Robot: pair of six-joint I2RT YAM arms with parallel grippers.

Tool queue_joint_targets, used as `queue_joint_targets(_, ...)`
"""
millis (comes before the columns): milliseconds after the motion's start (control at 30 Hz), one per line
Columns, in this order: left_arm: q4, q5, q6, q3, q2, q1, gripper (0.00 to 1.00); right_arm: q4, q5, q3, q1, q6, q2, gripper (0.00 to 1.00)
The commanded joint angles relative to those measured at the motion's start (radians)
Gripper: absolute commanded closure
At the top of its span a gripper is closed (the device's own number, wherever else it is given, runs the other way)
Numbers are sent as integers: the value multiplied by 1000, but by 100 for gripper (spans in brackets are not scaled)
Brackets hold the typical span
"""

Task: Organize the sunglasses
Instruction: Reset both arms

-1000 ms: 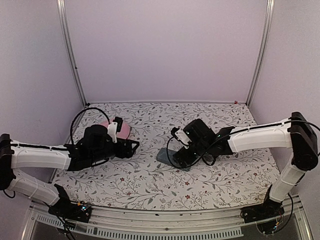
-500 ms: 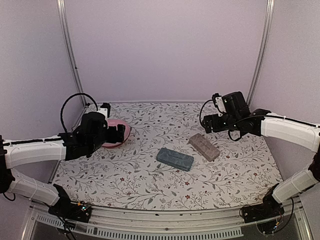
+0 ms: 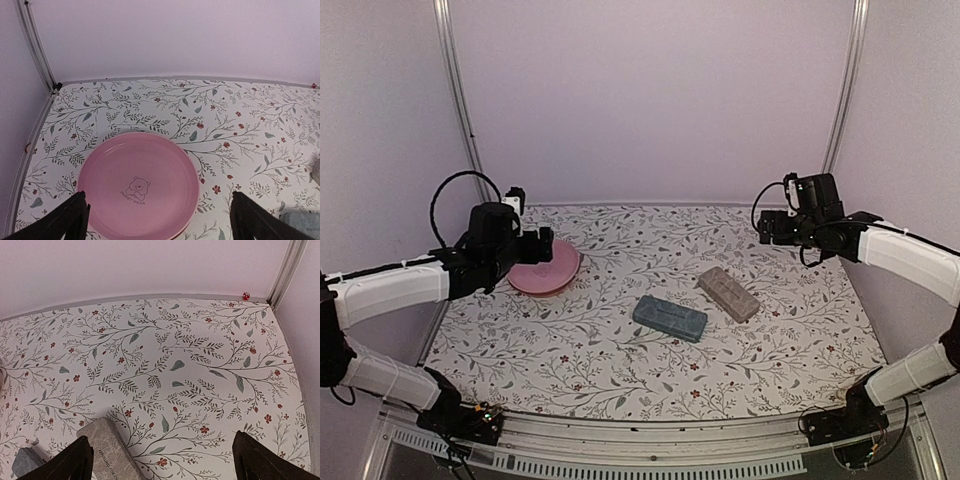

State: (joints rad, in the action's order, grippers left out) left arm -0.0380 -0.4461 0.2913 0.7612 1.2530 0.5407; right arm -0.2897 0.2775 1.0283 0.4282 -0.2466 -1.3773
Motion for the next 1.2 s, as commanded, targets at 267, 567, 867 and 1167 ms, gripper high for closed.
queue_joint_targets(267, -155, 152, -105, -131, -203, -27, 1, 27, -43, -137, 0, 3, 313, 1)
queue_joint_targets(567, -284, 217, -127, -319, -426, -27, 1, 48, -47, -275, 0, 49, 501, 1)
queue_joint_targets(867, -286, 211, -129, -342, -460, -26, 1, 100, -69, -344, 2, 76, 575, 1)
queue_joint_targets(1167, -295, 208, -127, -355, -475, -25, 1, 94, -63, -338, 1, 75, 572, 1)
